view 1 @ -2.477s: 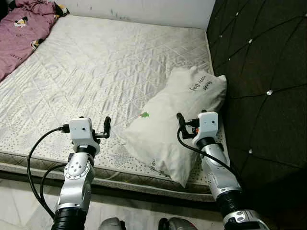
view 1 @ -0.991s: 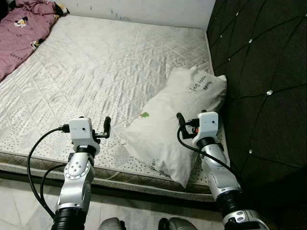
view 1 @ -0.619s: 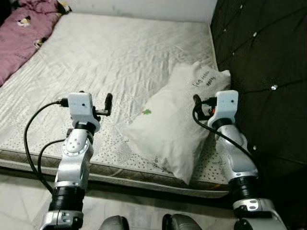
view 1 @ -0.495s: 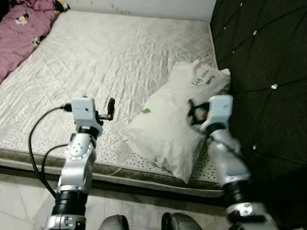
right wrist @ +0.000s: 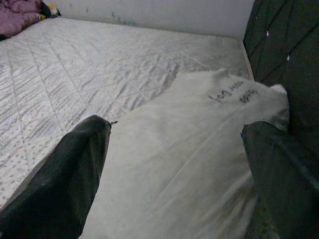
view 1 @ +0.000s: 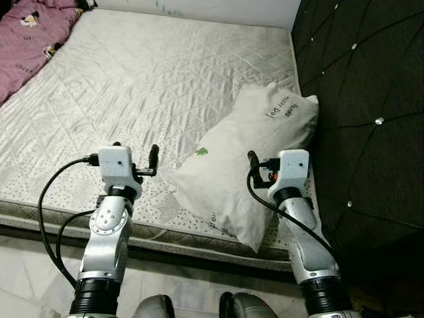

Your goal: Clean up the room

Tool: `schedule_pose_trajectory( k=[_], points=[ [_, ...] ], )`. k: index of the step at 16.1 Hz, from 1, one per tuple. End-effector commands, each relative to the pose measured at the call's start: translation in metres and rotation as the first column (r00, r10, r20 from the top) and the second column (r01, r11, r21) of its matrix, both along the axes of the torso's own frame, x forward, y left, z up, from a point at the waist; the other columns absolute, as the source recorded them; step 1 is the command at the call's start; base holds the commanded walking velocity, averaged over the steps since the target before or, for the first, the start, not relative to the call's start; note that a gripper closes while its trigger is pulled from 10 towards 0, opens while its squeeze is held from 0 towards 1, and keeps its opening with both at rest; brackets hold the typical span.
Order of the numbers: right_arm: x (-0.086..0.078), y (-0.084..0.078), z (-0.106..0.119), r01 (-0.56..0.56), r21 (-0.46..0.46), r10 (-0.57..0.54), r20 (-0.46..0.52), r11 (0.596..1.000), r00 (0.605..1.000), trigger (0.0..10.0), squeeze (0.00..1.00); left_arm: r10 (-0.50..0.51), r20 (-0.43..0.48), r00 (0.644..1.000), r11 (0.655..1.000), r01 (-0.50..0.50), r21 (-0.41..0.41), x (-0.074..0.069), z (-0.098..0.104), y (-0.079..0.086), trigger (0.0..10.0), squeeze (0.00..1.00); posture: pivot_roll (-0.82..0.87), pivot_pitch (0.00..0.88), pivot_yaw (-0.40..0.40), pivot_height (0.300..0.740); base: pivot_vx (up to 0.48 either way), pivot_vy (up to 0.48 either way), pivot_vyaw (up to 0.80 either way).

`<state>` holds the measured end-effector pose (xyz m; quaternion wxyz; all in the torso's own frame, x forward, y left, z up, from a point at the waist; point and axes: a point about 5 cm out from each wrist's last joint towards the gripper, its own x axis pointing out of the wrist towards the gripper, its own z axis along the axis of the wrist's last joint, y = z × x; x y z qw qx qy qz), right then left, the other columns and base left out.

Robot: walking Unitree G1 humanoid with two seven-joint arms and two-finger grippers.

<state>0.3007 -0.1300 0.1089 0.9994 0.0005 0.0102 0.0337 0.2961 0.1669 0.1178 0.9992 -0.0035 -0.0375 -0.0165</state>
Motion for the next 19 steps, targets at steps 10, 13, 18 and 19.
schedule_pose_trajectory(
  k=[10, 13, 18, 19],
  points=[
    [0.004, -0.003, 0.004, 0.025, 0.062, -0.023, -0.037, 0.998, 0.999, 10.0, 0.0, -0.055, 0.024, 0.998, 0.998, 0.056, -0.027, 0.002, 0.007, -0.012, 10.0, 0.0, -0.03, 0.159, -0.021, 0.74, 0.055, 0.0, -0.22],
    [0.003, -0.001, 0.003, 0.002, 0.042, 0.0, -0.038, 0.999, 0.999, 10.0, 0.0, -0.064, 0.025, 0.998, 0.997, 0.065, -0.032, 0.001, 0.007, -0.014, 10.0, 0.0, -0.03, 0.162, -0.021, 0.74, 0.323, 0.0, 0.0],
    [0.005, 0.0, -0.002, 0.049, -0.032, -0.05, -0.033, 0.998, 0.998, 10.0, 0.0, -0.075, 0.021, 0.997, 0.997, 0.076, -0.033, 0.001, 0.007, -0.016, 10.0, 0.0, -0.03, 0.159, -0.015, 0.74, 0.314, 0.0, 0.0],
    [0.005, 0.0, -0.003, 0.026, -0.032, -0.028, -0.046, 0.999, 0.999, 10.0, 0.0, -0.06, 0.015, 0.998, 0.998, 0.061, -0.036, 0.002, 0.006, -0.017, 10.0, 0.0, -0.03, 0.158, -0.017, 0.74, 0.0, 0.0, 0.0]
  ],
)
